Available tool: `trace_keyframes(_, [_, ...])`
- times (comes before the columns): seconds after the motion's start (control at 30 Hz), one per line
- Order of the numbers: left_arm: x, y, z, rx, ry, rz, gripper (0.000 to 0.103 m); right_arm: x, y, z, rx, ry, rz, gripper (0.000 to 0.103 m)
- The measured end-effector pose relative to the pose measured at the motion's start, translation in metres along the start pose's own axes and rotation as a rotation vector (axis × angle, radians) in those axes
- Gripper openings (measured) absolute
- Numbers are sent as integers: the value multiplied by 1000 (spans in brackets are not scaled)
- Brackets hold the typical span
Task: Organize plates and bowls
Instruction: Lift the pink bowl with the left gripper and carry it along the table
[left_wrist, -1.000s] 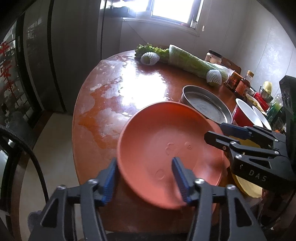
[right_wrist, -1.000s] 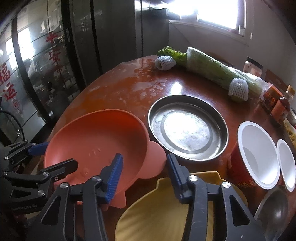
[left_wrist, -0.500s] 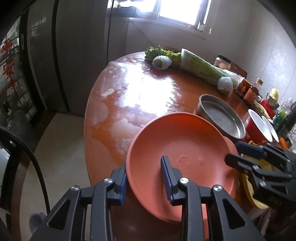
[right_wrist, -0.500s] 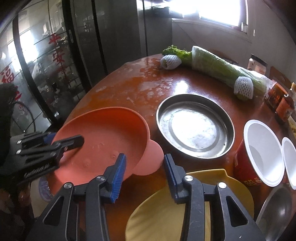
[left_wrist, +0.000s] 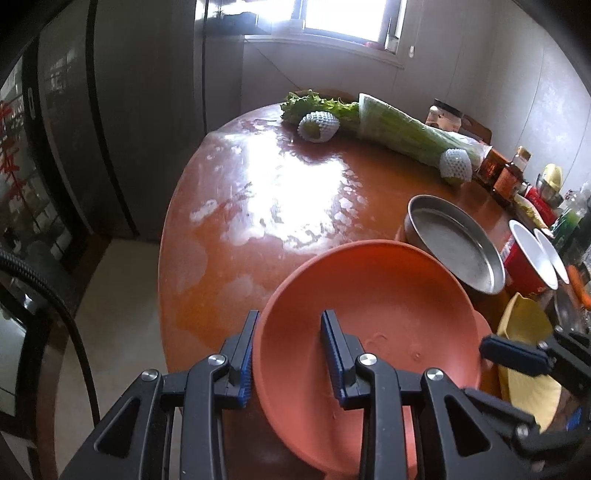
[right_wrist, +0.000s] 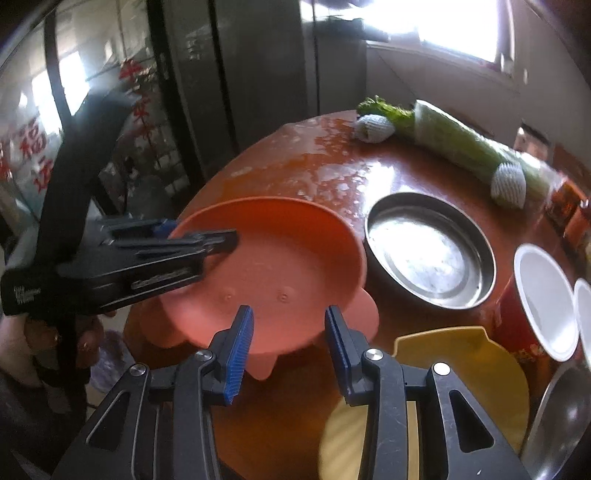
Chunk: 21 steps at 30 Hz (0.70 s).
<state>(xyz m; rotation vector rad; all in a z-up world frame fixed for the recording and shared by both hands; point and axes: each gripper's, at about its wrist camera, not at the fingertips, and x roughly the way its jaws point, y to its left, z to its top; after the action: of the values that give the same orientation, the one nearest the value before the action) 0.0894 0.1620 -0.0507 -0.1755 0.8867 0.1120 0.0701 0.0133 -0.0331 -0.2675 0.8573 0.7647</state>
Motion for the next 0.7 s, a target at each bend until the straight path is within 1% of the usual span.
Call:
trace_keyframes(0.07, [5,1,3,1,11,-4,33,-1,-3,1,20,-7,12,41])
trace_keyframes(0.1, [6,1,4,12,10,14,33,-2,-7,2,34,-12,10,41])
trace_keyframes(0.13, [7,0,5,21,9,24,33,-3,-13,3,48,-13,-13,41])
trace_keyframes(0.2, [8,1,6,23,9,17,33,-3,-21,5,57,-11,-55,41])
trace_keyframes(0.33, [9,1,7,28,9,10,33,6,-36,7,109,19,-47,41])
trace_keyframes(0.4, [10,2,7,34,8,6,33,11,-37,6,109,33,-46,41])
trace_keyframes(0.5, [12,1,9,43,7,3,34,14,-33,6,107,39,-17,43])
trace_keyframes(0.57, [14,1,12,50,8,0,35,12,-28,6,91,39,-34,44])
trace_keyframes(0.7, [18,2,18,62,8,-13,38,10,-24,5,99,46,-20,44])
